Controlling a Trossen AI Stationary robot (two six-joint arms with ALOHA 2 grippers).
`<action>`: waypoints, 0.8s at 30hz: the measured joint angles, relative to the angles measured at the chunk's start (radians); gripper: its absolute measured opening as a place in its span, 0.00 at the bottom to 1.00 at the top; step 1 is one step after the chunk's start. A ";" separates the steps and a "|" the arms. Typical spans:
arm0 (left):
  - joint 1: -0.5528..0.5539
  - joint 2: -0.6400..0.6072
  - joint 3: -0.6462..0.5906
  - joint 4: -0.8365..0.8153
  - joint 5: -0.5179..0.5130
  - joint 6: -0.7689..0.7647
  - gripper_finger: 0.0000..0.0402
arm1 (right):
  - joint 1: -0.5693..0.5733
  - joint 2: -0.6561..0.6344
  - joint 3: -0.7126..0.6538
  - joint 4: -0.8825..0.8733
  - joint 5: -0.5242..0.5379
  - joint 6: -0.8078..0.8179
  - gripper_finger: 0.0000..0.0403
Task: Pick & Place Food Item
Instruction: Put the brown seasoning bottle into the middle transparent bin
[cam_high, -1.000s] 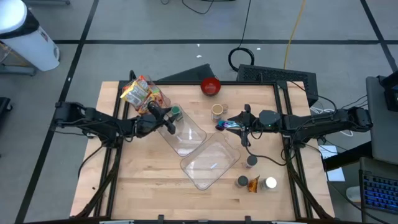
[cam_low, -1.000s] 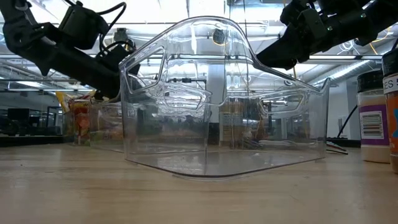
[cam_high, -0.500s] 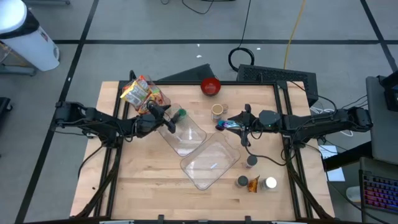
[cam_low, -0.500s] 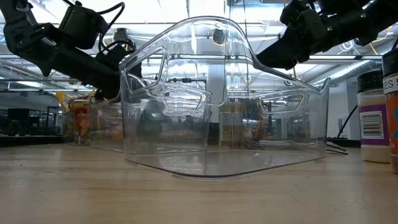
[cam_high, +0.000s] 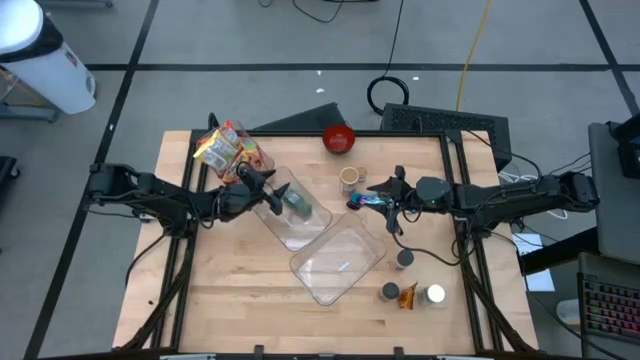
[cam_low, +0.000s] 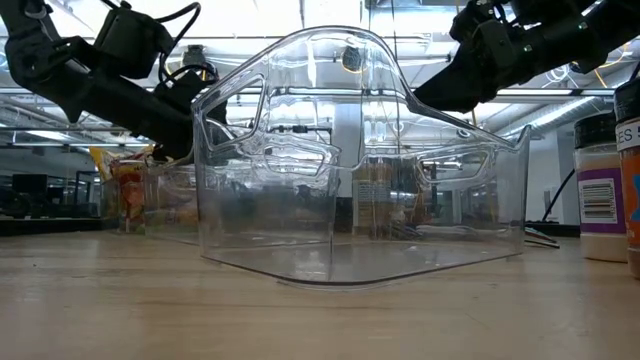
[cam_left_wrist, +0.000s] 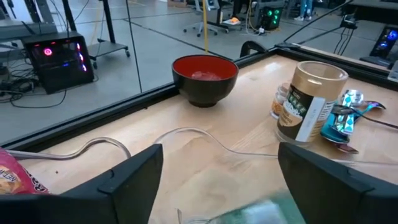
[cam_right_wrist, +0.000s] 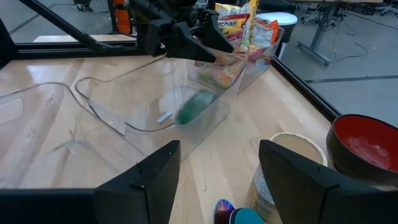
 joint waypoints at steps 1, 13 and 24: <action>0.000 0.000 0.000 0.000 -0.001 0.001 0.78 | 0.000 0.000 0.000 0.000 0.000 0.000 0.52; 0.000 0.000 0.000 0.001 0.001 -0.001 0.76 | -0.200 0.024 0.000 -0.097 -0.004 0.045 0.55; 0.000 -0.001 0.000 0.002 0.002 -0.003 0.76 | -0.401 0.333 0.000 -0.007 -0.113 0.014 0.77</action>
